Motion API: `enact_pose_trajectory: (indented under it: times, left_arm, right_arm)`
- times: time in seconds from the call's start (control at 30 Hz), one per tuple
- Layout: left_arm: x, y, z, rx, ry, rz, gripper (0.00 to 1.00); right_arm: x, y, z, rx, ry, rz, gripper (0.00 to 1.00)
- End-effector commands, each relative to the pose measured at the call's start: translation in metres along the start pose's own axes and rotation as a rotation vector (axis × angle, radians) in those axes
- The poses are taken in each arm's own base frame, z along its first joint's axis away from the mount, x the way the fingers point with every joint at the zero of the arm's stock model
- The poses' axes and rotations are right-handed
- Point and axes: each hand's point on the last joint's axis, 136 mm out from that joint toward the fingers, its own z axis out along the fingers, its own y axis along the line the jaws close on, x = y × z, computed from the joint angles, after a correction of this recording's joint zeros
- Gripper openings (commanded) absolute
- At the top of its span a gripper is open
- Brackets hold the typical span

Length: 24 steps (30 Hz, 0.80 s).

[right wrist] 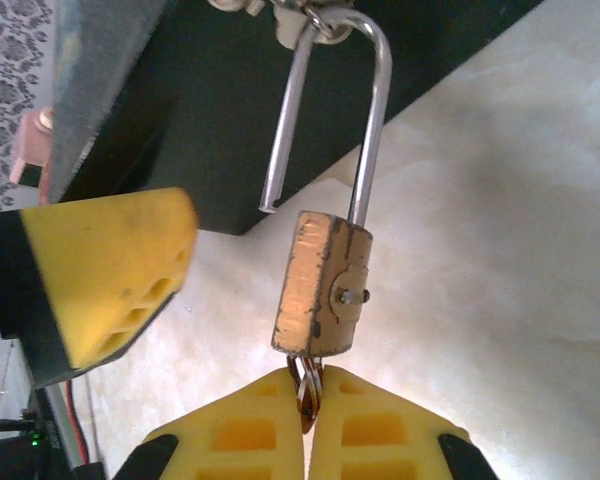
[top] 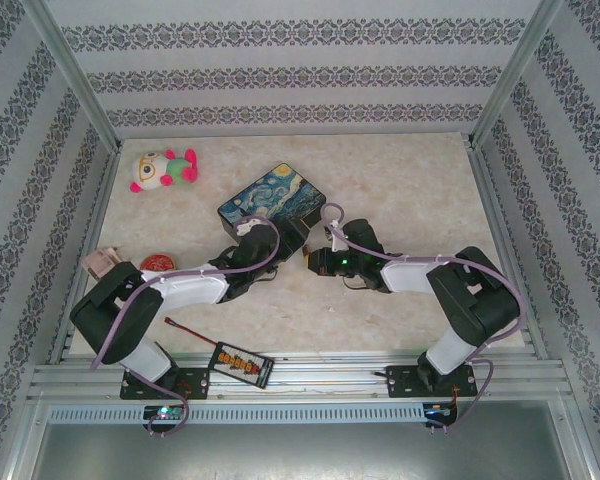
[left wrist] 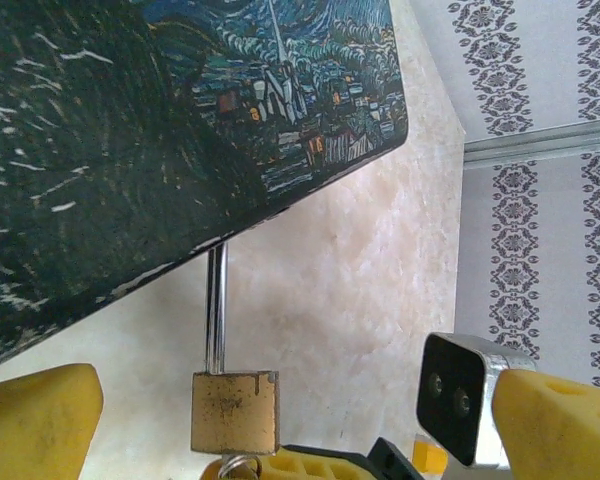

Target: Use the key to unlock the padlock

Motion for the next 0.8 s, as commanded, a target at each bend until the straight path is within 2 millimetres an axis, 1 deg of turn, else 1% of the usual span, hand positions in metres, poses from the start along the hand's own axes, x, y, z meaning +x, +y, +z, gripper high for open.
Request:
enact_pose_trajectory:
  times: [0.0, 0.1, 0.2, 0.4, 0.53, 0.77]
  left_arm:
    - [-0.011, 0.008, -0.009, -0.028, -0.035, 0.015, 0.99]
    - [-0.013, 0.006, -0.014, -0.021, -0.044, 0.020, 0.99]
    - [-0.016, 0.006, -0.018, -0.022, -0.054, 0.028, 0.99]
    - [-0.023, 0.008, -0.029, -0.036, -0.077, 0.046, 0.99]
    - [-0.030, 0.009, -0.039, -0.051, -0.099, 0.070, 0.99]
    - [-0.049, 0.010, -0.067, -0.110, -0.171, 0.154, 0.99]
  right_arm:
    - [0.006, -0.014, 0.009, 0.063, 0.023, -0.033, 0.00]
    - [0.011, -0.022, 0.015, 0.086, 0.040, -0.031, 0.03]
    - [0.015, -0.026, 0.019, 0.103, 0.051, -0.036, 0.06]
    - [0.019, -0.029, 0.017, 0.133, 0.053, -0.038, 0.12]
    - [0.020, -0.028, 0.007, 0.155, 0.046, -0.037, 0.18]
    - [0.014, -0.015, -0.024, 0.199, -0.002, -0.070, 0.24]
